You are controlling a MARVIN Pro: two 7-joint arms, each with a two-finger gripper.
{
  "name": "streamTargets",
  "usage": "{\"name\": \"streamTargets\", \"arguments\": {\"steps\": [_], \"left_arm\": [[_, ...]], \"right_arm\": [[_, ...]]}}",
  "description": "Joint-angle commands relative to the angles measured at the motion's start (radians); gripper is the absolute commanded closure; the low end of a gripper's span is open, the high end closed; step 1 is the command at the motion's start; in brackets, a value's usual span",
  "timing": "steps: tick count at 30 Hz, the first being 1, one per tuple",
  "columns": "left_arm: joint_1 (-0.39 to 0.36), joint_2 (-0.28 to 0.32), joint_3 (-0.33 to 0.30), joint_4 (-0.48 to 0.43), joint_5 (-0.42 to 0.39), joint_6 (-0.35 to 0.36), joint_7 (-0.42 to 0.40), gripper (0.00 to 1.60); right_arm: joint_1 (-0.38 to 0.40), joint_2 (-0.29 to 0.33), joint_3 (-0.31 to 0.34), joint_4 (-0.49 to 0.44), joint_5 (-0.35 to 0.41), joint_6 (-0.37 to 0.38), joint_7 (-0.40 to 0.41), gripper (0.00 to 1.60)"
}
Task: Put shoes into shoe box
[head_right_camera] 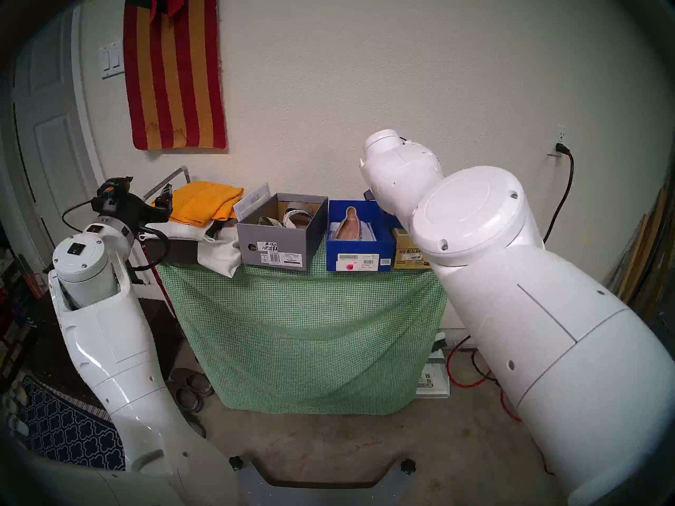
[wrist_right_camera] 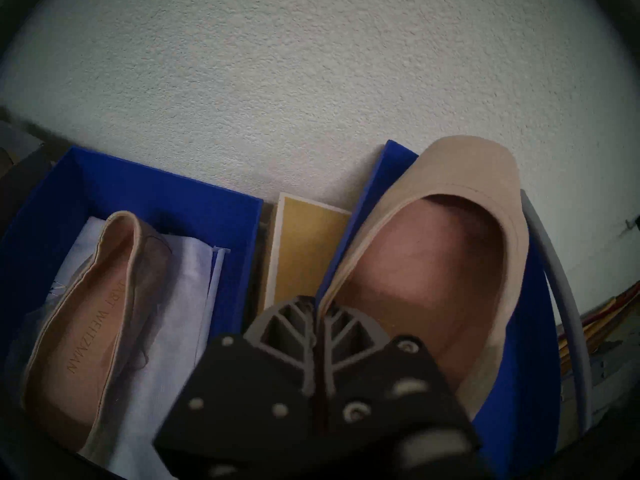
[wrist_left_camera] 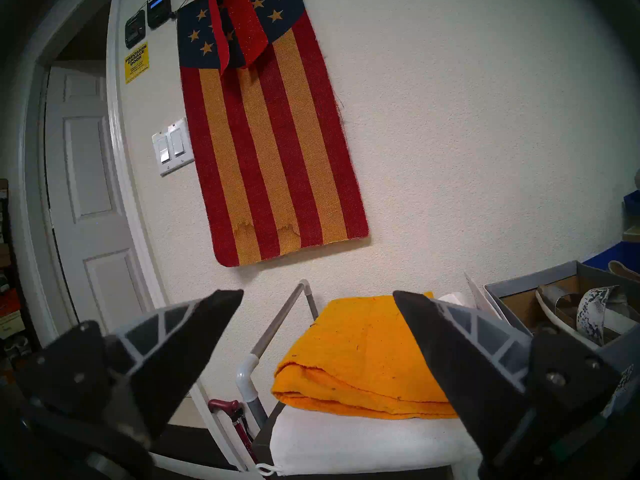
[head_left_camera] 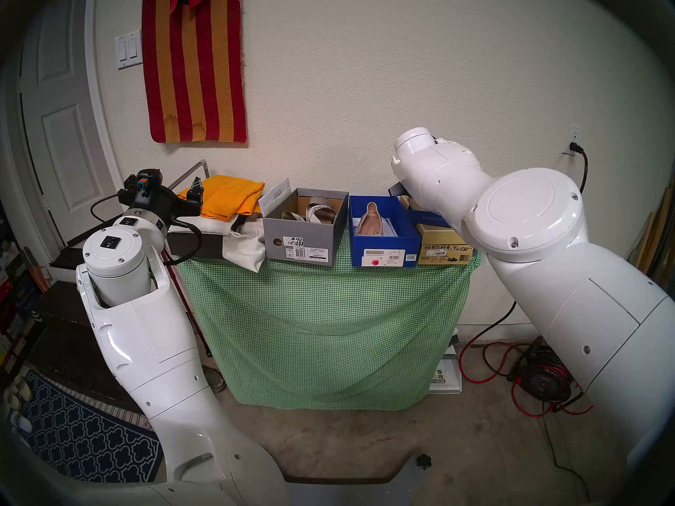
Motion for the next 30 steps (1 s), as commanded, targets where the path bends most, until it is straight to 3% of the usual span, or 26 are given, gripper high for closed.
{"name": "streamTargets", "arguments": {"steps": [1, 16, 30], "left_arm": [[0.0, 0.002, 0.002, -0.002, -0.002, 0.001, 0.001, 0.0], [0.0, 0.001, 0.001, -0.002, -0.001, 0.0, -0.001, 0.0], [-0.001, 0.001, 0.001, -0.002, -0.001, 0.0, -0.001, 0.0]], "right_arm": [[-0.03, 0.013, -0.016, 0.002, -0.014, -0.06, 0.017, 1.6], [0.059, 0.08, 0.031, -0.019, 0.015, -0.076, 0.173, 1.6], [0.102, 0.076, 0.016, -0.028, 0.0, -0.053, 0.204, 1.6]]}}
